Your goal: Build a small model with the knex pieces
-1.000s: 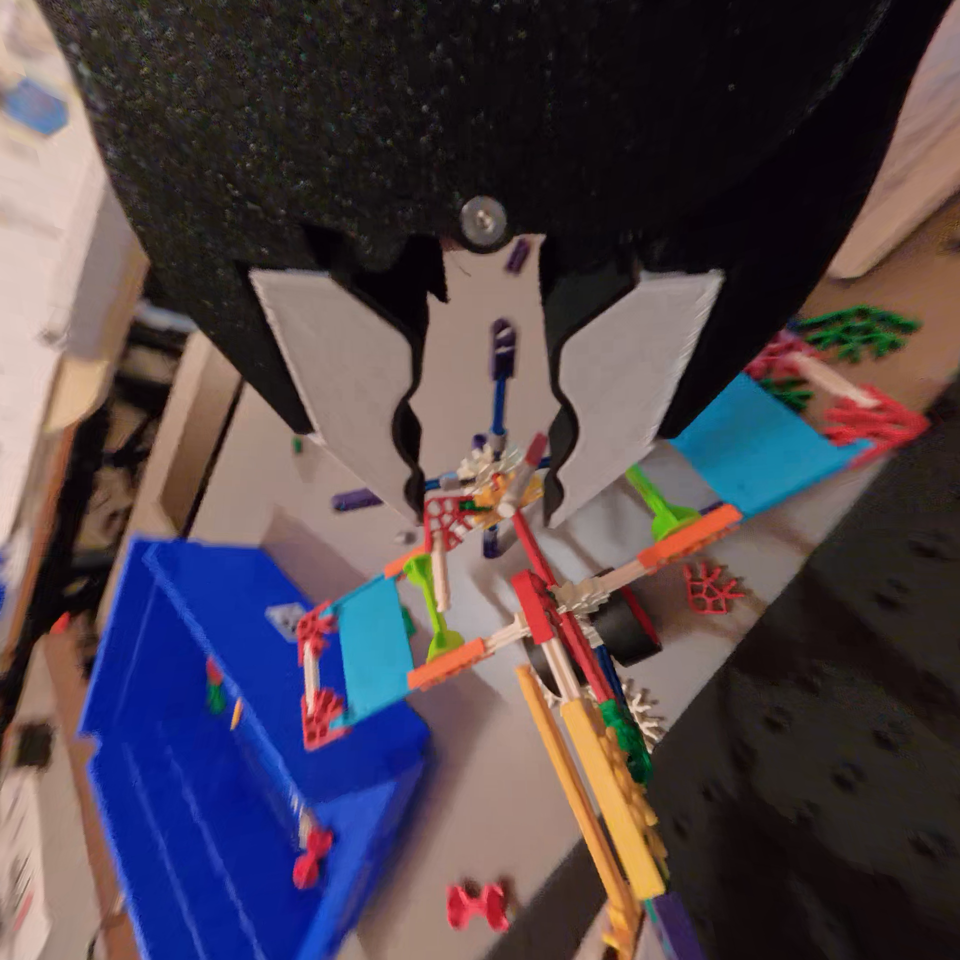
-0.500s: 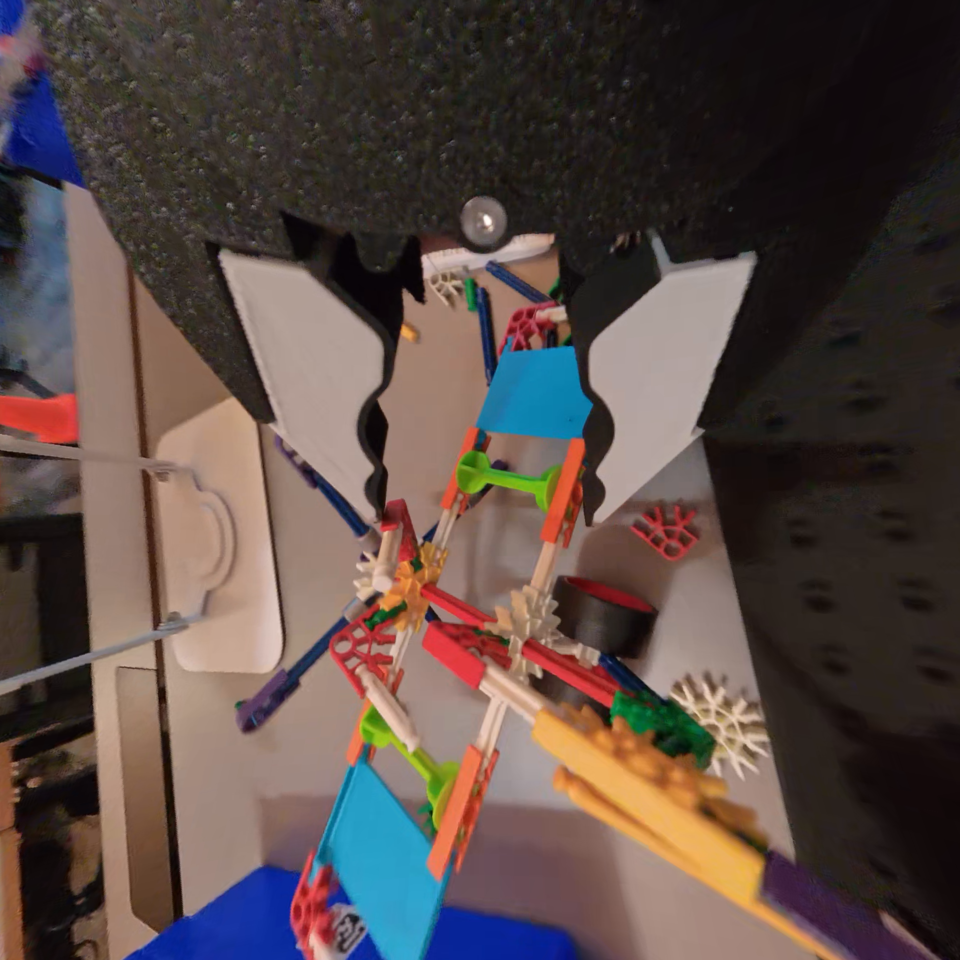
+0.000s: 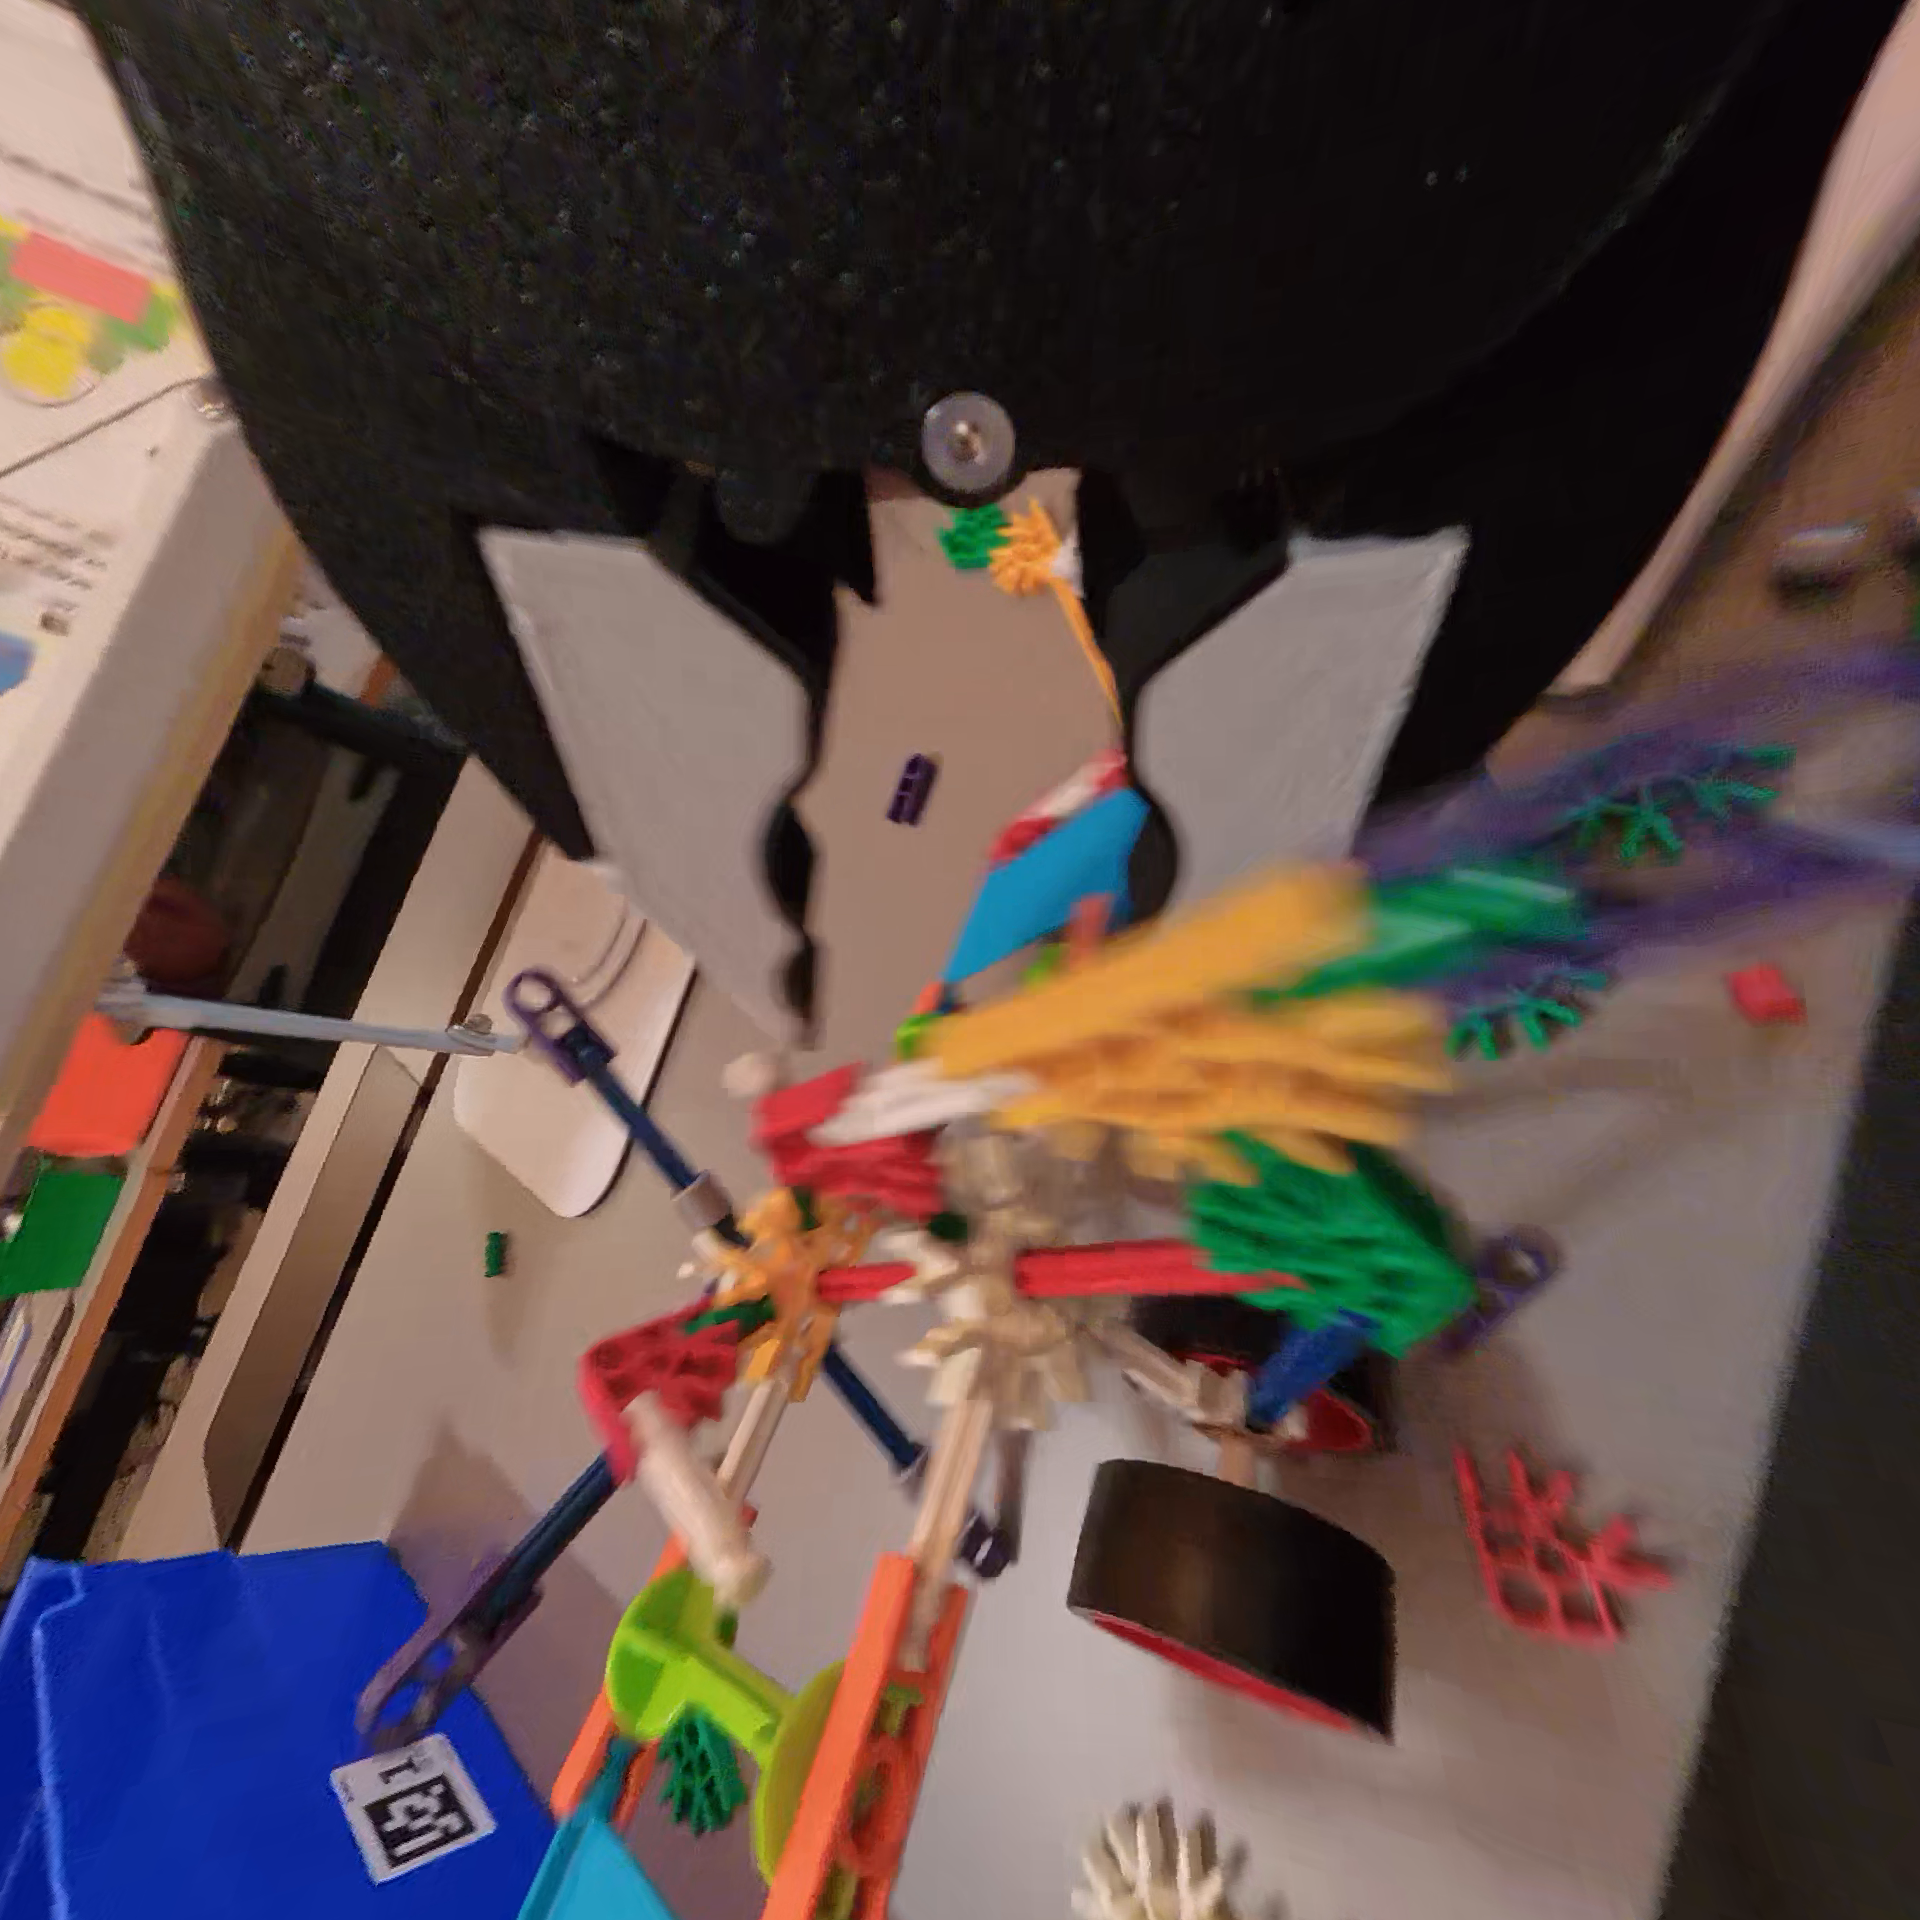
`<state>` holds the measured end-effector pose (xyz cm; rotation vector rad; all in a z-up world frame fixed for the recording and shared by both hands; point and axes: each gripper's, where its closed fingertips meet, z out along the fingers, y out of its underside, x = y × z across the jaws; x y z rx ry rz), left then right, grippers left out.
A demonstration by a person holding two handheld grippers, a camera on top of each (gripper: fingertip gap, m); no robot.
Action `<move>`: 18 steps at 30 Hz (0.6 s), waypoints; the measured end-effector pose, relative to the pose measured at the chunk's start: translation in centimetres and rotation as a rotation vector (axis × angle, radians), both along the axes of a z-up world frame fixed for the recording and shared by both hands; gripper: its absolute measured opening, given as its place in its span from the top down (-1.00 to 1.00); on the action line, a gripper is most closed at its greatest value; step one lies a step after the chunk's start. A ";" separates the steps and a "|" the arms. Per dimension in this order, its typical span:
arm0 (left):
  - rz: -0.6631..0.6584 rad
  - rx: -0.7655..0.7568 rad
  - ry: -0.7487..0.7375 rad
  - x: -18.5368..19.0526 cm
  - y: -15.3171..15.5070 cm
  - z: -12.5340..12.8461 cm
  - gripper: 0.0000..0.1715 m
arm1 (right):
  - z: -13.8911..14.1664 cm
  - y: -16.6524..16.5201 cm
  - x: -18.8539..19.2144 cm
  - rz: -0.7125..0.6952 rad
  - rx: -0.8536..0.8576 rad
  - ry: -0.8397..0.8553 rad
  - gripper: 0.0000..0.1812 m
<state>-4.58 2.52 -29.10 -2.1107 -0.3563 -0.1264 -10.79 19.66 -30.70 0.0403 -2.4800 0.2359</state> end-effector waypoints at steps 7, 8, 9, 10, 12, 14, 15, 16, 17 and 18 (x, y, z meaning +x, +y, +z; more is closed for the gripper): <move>0.038 0.045 0.008 -1.0 1.0 0.3 0.94 | 1.4 1.7 -2.0 -0.026 -0.020 0.004 0.34; 0.044 0.073 0.010 -1.2 1.2 0.8 0.94 | 2.1 2.0 -2.0 -0.054 -0.052 0.015 0.34; 0.053 0.099 0.011 -1.4 1.3 1.3 0.94 | 2.9 2.4 -1.9 -0.094 -0.094 0.035 0.34; 0.059 0.128 0.014 -1.6 1.5 1.8 0.94 | 3.8 2.8 -1.6 -0.138 -0.131 0.055 0.34; 0.047 0.224 0.017 -1.4 2.1 3.3 0.94 | 5.8 2.6 -0.3 -0.199 -0.235 0.105 0.35; 0.012 0.319 0.002 -0.5 3.0 4.9 0.94 | 7.7 0.6 2.0 -0.238 -0.433 0.092 0.44; -0.004 0.360 0.001 0.0 3.6 5.5 0.94 | 8.4 -0.5 3.4 -0.238 -0.531 0.070 0.48; -0.026 0.400 -0.006 0.7 4.2 6.2 0.94 | 9.2 -1.4 4.7 -0.241 -0.625 0.054 0.54; -0.049 0.436 -0.016 1.5 4.9 6.9 0.94 | 10.0 -2.4 5.9 -0.245 -0.722 0.038 0.57; -0.073 0.461 -0.016 2.3 5.5 7.5 0.94 | 10.7 -3.3 7.0 -0.245 -0.822 0.014 0.62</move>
